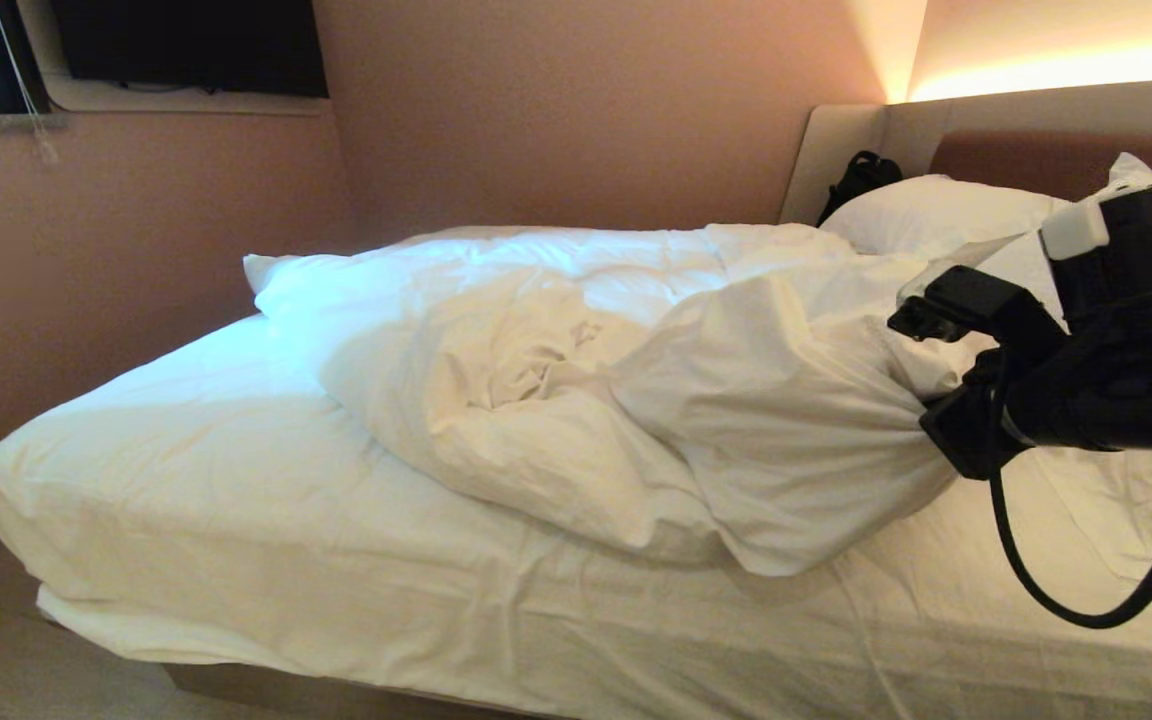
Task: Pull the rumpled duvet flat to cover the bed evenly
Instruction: Flatten the corners of the folded blanket
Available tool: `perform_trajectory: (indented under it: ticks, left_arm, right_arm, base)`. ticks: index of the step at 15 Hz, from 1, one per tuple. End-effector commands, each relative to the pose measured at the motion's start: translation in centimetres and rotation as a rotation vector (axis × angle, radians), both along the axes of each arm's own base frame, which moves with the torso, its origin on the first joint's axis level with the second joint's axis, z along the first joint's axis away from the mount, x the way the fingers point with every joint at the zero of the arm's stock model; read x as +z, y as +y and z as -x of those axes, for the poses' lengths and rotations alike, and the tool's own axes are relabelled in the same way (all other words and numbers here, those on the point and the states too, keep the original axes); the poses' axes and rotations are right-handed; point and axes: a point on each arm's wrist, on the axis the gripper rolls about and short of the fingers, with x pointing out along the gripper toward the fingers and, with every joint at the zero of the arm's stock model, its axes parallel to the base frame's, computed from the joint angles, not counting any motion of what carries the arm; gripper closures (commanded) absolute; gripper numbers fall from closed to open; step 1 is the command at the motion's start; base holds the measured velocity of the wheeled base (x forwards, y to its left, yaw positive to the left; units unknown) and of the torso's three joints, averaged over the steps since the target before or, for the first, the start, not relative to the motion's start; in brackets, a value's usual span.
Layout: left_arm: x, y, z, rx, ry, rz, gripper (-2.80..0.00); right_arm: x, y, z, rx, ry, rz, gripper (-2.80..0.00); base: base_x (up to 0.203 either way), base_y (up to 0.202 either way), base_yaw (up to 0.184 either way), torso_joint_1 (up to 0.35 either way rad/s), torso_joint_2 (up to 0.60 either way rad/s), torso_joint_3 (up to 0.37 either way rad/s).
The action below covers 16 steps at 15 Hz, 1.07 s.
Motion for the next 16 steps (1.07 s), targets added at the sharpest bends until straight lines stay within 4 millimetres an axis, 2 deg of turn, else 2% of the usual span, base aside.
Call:
perform_trajectory:
  ticks: [1,6,7,14,16]
  left_arm:
    - [0.0,0.0,0.0,0.001,0.0,0.0,0.0]
    - [0.0,0.0,0.0,0.0,-0.001,0.0,0.0]
    - [0.0,0.0,0.0,0.0,0.0,0.0,0.0]
    - [0.0,0.0,0.0,0.001,0.0,0.0,0.0]
    - [0.0,0.0,0.0,0.0,0.0,0.0,0.0]
  right_arm:
    - [-0.4,0.0,-0.1,0.018,0.011,0.034,0.0]
    - [-0.6,0.1,-0.2,0.019,0.018,0.036,0.0]
    - [-0.6,0.1,-0.2,0.019,0.018,0.037,-2.8]
    - [0.4,0.0,0.1,0.014,-0.027,0.006,-2.8]
    - [1.9,-0.1,0.3,0.002,-0.149,-0.057,-2.8]
  base:
    - [0.0,0.0,0.0,0.0,0.0,0.0]
    - [0.0,0.0,0.0,0.0,0.0,0.0]
    - [0.0,0.0,0.0,0.0,0.0,0.0]
    - [0.0,0.0,0.0,0.0,0.0,0.0]
    - [0.0,0.0,0.0,0.0,0.0,0.0]
